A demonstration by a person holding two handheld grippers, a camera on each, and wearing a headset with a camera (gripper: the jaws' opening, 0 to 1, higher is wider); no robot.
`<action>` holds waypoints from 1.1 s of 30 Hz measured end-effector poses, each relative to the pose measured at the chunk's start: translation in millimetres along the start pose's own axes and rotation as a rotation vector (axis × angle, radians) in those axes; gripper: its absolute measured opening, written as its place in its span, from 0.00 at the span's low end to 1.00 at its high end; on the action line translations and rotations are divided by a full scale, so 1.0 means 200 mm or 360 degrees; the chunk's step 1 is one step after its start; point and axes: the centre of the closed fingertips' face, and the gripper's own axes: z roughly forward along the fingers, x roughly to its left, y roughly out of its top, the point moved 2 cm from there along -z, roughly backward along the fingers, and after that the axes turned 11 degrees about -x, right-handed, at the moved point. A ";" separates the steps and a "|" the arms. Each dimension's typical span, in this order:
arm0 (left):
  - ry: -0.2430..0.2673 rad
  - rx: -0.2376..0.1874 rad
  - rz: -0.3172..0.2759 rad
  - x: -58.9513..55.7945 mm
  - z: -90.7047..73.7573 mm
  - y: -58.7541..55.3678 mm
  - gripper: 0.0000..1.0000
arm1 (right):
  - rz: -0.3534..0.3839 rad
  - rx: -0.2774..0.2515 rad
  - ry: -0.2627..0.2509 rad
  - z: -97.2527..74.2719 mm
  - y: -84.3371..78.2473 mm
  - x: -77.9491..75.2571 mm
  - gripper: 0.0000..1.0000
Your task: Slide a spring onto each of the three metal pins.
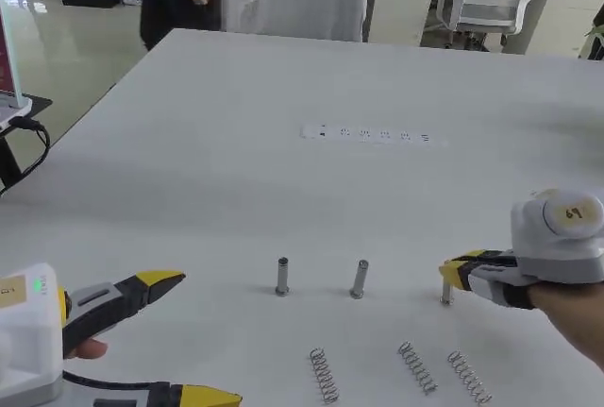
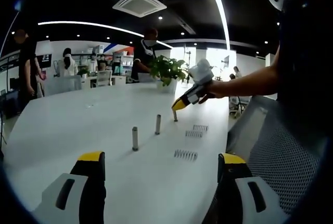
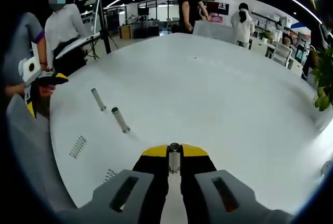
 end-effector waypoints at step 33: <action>-0.0022 -0.0001 0.0011 0.00 0.01 0.00 0.87 | -0.0011 0.0013 0.0023 -0.02 -0.01 0.01 0.06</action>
